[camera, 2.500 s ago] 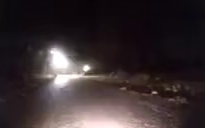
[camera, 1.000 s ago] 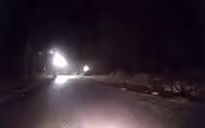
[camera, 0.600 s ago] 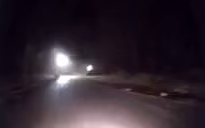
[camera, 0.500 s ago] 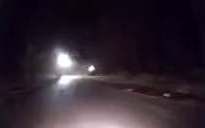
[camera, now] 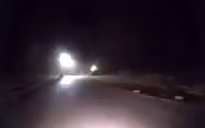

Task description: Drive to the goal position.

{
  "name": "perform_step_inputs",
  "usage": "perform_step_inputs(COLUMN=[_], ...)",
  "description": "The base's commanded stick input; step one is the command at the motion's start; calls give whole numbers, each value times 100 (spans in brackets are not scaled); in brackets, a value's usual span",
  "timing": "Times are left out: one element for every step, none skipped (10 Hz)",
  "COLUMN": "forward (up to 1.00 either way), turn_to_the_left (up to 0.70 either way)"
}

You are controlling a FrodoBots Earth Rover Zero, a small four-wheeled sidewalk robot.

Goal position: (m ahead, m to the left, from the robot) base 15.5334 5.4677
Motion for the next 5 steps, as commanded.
perform_step_inputs(forward=[96,100,100,100,100], turn_to_the_left=[21,23,12,3,3])
